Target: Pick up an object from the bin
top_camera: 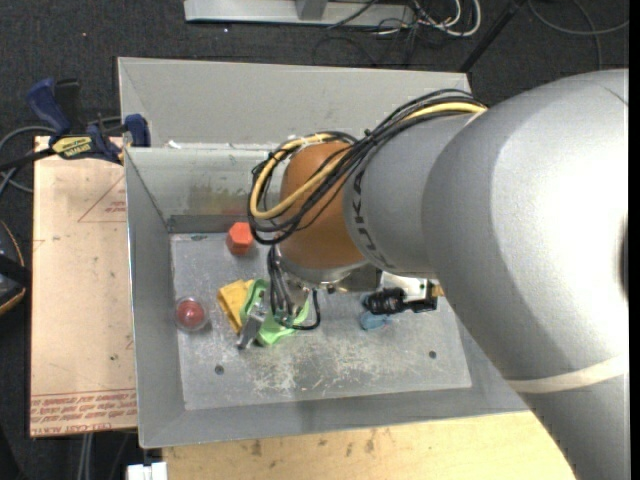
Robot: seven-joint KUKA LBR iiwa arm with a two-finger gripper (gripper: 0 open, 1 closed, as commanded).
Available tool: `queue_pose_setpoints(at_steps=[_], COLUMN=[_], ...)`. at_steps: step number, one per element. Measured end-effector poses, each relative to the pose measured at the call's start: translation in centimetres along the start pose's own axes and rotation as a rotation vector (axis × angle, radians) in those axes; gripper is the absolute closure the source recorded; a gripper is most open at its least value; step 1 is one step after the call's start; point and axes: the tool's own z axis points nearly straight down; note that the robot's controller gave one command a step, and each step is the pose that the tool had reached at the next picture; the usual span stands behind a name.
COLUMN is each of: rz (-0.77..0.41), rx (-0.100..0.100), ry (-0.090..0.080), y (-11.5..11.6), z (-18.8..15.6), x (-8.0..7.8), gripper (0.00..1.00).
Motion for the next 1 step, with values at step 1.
queue_pose_setpoints(at_steps=[1], rz=[-0.002], rx=[0.004], ry=[0.003], y=[0.22], z=[-5.85], x=[-0.15], gripper=[1.0])
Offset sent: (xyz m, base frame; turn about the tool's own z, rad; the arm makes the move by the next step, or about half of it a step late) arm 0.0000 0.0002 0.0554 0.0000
